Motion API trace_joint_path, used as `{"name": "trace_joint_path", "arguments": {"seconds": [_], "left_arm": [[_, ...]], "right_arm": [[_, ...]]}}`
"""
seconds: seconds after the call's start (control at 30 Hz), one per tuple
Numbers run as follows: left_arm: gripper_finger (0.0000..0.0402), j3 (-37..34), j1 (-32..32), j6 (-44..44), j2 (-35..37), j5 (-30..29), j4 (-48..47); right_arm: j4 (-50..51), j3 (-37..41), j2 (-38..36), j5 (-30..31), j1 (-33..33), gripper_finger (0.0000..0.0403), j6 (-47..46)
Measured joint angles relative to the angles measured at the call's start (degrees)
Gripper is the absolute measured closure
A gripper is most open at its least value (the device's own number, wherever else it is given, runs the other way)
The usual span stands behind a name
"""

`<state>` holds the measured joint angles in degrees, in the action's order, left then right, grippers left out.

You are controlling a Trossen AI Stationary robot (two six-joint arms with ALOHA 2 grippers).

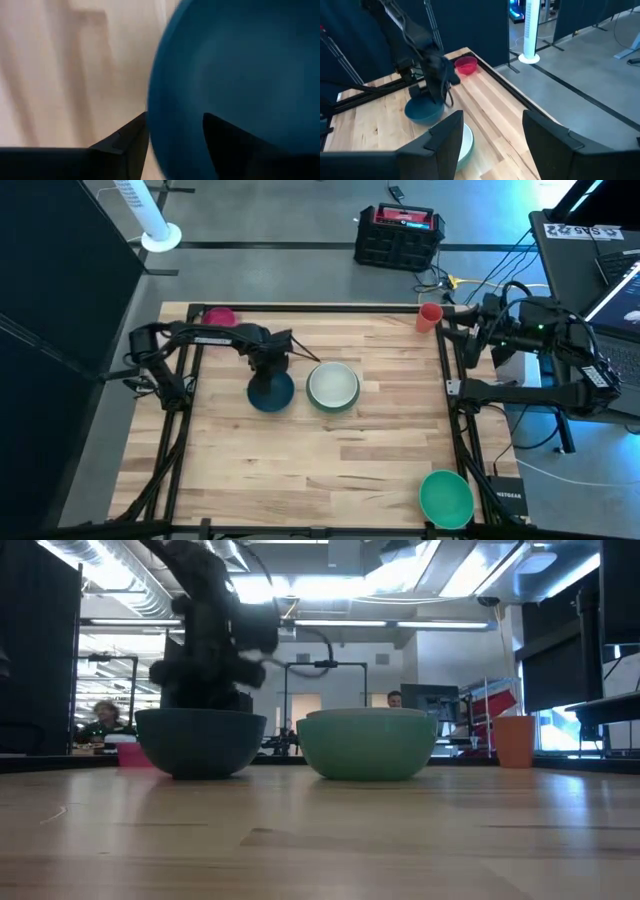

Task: Nest bowls inside each other
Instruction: Stack the blue on top of the light green bowl

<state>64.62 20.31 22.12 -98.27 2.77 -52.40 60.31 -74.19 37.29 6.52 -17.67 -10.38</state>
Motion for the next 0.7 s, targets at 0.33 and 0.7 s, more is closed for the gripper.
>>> {"name": "trace_joint_path", "arguments": {"seconds": [0.33,0.7], "left_arm": [[0.0386,16.1,-1.4,-4.6,-1.0,1.6,-11.5],[0.0401,46.3,-2.6,-12.3,-15.0,1.8,-17.0]], "right_arm": [[7.5,0.3,-0.2,4.6,0.0,0.0210,0.4],[8.0,15.0,-11.0,4.3,0.0,0.0210,-1.1]]}}
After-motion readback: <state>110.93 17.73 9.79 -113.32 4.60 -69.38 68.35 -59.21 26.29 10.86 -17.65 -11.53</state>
